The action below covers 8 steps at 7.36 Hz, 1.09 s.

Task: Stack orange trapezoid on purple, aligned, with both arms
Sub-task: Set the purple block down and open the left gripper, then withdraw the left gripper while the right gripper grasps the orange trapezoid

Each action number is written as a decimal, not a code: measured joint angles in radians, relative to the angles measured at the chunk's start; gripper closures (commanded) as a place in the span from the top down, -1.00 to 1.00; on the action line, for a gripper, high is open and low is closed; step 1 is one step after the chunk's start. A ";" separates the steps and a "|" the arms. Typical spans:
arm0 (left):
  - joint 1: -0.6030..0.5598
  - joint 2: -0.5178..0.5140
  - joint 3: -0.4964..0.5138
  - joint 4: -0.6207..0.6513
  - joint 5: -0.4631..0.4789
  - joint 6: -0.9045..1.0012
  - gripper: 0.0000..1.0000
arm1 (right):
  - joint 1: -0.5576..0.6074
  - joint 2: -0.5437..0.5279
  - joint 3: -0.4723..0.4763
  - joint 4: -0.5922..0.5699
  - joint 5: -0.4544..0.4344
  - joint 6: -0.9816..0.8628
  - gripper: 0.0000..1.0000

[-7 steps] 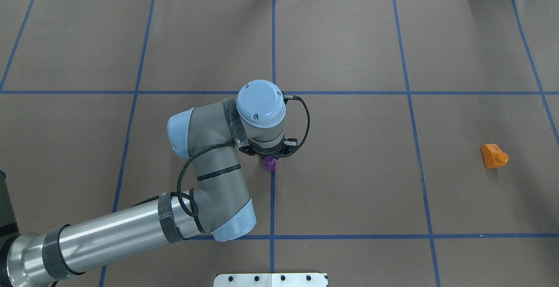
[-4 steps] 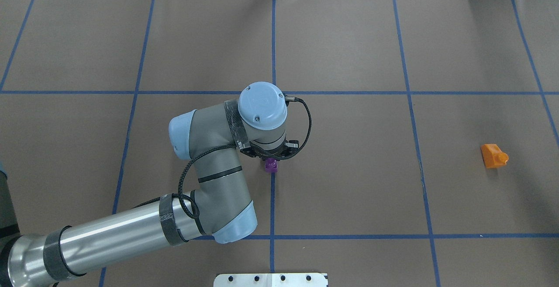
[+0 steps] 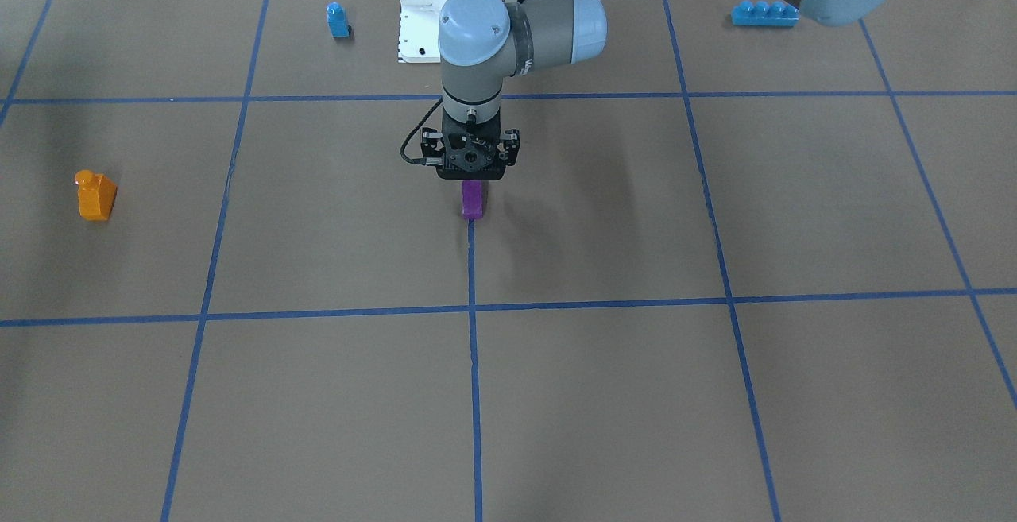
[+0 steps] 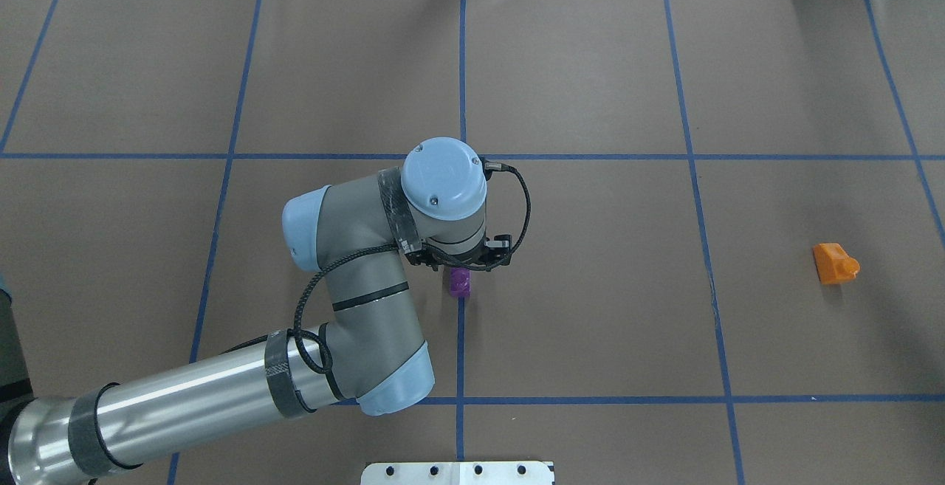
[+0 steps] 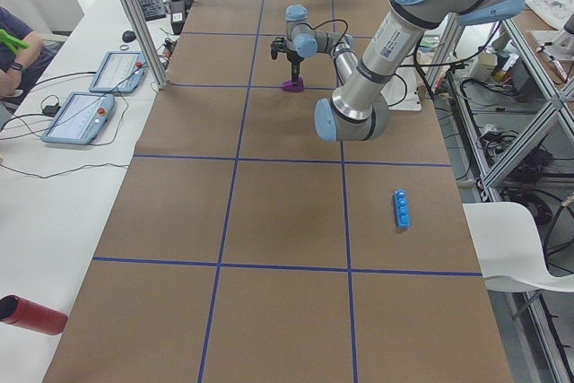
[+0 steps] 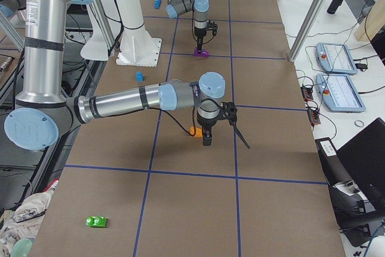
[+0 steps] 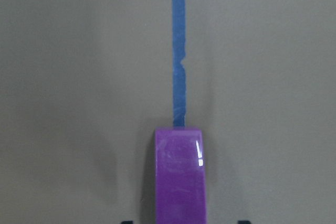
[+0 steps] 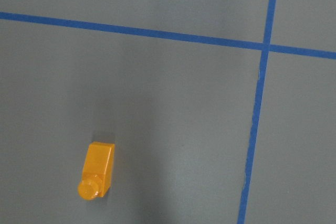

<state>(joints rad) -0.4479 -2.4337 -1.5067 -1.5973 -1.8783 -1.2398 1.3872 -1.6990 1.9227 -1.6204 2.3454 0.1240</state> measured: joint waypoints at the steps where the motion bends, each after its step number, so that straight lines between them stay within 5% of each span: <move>1: -0.023 0.034 -0.080 0.028 -0.015 0.035 1.00 | -0.034 -0.005 -0.001 0.067 0.000 0.057 1.00; 5: -0.220 0.527 -0.613 0.189 -0.112 0.482 1.00 | -0.250 -0.089 -0.015 0.424 -0.083 0.459 1.00; 8: -0.518 0.743 -0.664 0.194 -0.344 0.949 1.00 | -0.385 -0.111 -0.095 0.648 -0.184 0.649 1.00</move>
<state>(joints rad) -0.9654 -1.6911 -2.1704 -1.4032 -2.2218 -0.2906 1.0025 -1.8102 1.8275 -0.9720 2.1609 0.7732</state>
